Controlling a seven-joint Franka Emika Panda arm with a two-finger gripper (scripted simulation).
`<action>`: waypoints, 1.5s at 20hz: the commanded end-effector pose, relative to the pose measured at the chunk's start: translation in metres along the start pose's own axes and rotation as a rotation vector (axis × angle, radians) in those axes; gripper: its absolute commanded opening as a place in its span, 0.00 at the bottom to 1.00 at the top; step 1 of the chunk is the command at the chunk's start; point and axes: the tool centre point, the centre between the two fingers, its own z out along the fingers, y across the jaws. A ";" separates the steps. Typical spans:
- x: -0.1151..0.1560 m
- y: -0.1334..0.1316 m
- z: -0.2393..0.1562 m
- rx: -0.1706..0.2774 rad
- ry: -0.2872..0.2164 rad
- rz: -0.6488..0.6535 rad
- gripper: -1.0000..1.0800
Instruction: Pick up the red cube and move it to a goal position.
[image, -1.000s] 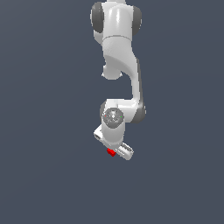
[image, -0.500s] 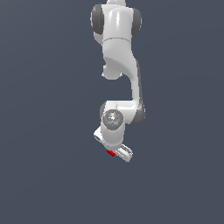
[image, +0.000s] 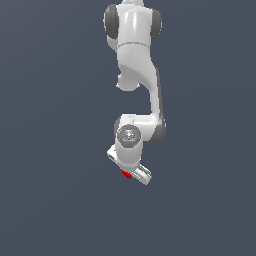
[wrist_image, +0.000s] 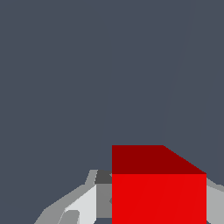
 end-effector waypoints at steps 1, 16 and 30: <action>-0.001 0.000 -0.004 0.001 0.001 0.000 0.00; -0.030 0.009 -0.087 0.002 0.000 0.000 0.00; -0.080 0.026 -0.235 0.002 0.000 0.001 0.00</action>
